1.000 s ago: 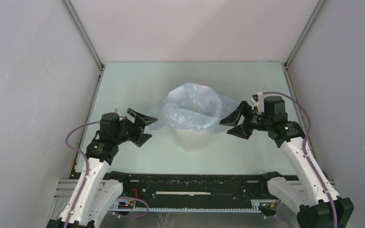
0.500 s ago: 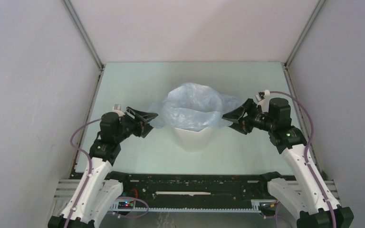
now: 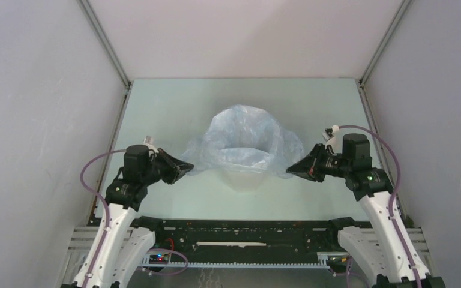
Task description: Put the trash bags into the trash bin
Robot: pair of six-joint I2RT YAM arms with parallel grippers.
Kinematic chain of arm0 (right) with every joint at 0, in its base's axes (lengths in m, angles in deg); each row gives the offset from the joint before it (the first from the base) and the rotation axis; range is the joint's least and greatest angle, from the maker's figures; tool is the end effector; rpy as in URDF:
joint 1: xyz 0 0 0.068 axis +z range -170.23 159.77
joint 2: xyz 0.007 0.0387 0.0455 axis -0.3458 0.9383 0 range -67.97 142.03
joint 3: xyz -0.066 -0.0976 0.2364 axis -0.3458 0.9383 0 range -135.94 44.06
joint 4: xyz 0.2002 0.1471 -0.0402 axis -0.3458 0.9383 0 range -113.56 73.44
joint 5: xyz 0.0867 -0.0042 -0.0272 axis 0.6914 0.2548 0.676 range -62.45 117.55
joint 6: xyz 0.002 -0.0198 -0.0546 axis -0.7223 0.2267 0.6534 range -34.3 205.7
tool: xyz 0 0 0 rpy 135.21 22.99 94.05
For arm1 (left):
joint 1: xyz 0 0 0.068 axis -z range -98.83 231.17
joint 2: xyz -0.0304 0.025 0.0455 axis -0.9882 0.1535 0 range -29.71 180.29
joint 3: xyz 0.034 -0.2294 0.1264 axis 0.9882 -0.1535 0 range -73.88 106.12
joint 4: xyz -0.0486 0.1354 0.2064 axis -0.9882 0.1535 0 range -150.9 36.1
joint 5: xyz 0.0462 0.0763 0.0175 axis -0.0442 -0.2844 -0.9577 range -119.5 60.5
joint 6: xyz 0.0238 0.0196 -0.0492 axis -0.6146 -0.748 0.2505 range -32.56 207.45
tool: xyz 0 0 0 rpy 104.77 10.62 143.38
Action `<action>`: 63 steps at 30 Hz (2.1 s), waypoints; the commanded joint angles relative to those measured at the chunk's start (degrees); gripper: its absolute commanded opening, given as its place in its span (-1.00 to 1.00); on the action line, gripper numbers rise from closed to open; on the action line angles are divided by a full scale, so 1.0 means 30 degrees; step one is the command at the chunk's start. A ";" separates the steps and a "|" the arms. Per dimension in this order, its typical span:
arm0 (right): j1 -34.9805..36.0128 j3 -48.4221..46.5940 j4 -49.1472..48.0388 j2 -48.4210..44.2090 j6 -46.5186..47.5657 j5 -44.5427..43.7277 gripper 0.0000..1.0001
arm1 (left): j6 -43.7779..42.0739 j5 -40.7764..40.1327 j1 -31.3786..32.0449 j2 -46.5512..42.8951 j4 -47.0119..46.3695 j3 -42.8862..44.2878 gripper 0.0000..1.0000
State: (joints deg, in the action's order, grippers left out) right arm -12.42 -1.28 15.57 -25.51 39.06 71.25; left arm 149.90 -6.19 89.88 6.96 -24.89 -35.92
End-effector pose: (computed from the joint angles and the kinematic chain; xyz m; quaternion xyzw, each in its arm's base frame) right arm 0.1417 0.0484 0.2957 0.1165 0.8367 0.4872 0.2212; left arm 0.1366 -0.0377 0.2672 -0.3085 0.8163 -0.4100 0.2653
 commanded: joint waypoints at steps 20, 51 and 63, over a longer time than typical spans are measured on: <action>0.1444 -0.0822 -0.5044 1.0586 0.3738 -0.0647 -0.63 | -0.3974 0.0253 0.0611 0.8414 -0.2781 0.0340 -0.99; 0.0780 -0.6361 -0.4298 1.6152 0.4954 -0.2708 -0.48 | -0.4662 0.0201 0.0213 1.2198 -0.4551 0.2037 -0.33; -0.0100 -0.9156 0.2561 1.4286 0.7768 -0.6101 0.03 | -0.5444 -0.0480 0.1172 1.2214 -0.3537 0.1411 -0.99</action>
State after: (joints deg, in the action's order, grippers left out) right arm -10.16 -22.20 12.36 25.55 56.94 59.56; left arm 134.93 -6.48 92.26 44.79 -35.97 -29.72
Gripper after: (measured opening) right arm 0.385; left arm 0.010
